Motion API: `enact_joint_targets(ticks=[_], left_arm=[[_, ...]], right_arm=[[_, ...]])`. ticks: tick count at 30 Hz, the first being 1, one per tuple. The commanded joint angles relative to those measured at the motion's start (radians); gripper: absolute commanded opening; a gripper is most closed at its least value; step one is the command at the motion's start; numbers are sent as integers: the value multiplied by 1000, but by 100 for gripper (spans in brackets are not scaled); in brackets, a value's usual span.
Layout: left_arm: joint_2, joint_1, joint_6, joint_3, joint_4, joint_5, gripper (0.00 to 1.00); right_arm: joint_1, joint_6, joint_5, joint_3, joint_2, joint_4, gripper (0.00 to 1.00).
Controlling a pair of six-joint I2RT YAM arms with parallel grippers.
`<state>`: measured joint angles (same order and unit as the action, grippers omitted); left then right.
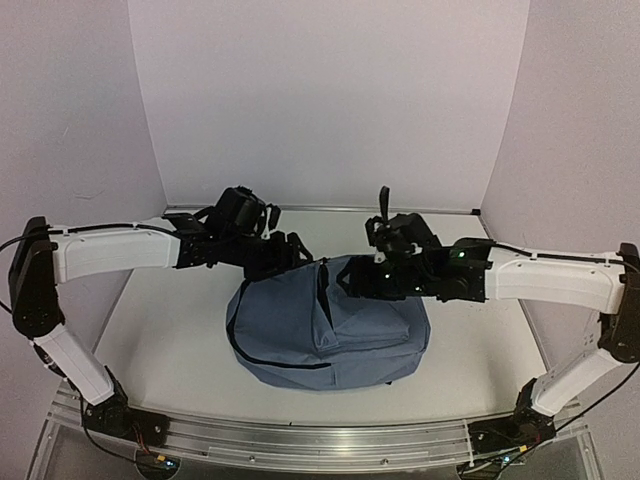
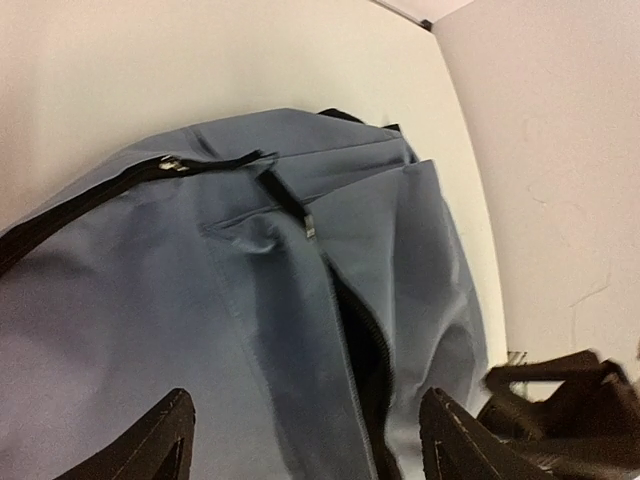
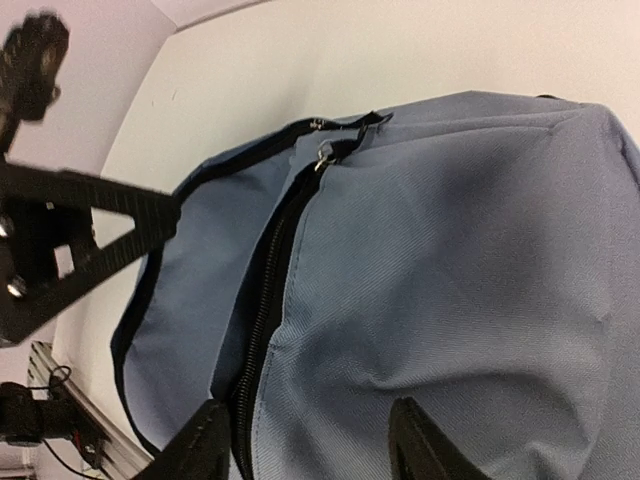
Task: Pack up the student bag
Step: Adjust the student bag at the center of the board.
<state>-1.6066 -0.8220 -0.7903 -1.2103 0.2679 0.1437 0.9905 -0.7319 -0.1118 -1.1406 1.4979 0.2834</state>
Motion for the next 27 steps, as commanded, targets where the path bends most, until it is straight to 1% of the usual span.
enact_joint_targets(ticks=[1, 5, 8, 10, 13, 15, 18, 19, 21, 23, 26, 27], left_arm=[[191, 19, -47, 74, 221, -146, 81], [294, 58, -105, 145, 423, -176, 86], [371, 67, -142, 223, 487, -155, 92], [410, 69, -176, 265, 506, -119, 94], [456, 69, -219, 361, 464, -59, 95], [482, 69, -252, 423, 374, -6, 95], [501, 69, -296, 498, 246, 42, 95], [501, 69, -306, 515, 216, 49, 93], [493, 69, -327, 543, 143, 59, 83], [474, 69, -344, 570, 81, 71, 76], [419, 69, -353, 593, -5, 83, 69], [399, 69, -350, 592, -24, 84, 64]], right_arm=[[-103, 67, -55, -54, -68, 67, 62], [-240, 127, -21, -44, -44, 69, 68], [-318, 165, 20, -41, 7, 56, 71], [-360, 178, 48, -38, 40, 32, 71], [-416, 192, 125, -21, 83, -21, 71], [-445, 199, 185, -12, 118, -50, 71], [-462, 204, 235, 6, 163, -77, 71], [-465, 206, 247, 15, 174, -85, 70], [-470, 202, 283, 38, 191, -111, 65], [-472, 193, 301, 67, 198, -132, 61], [-472, 182, 319, 109, 195, -156, 55], [-472, 179, 327, 122, 191, -167, 52]])
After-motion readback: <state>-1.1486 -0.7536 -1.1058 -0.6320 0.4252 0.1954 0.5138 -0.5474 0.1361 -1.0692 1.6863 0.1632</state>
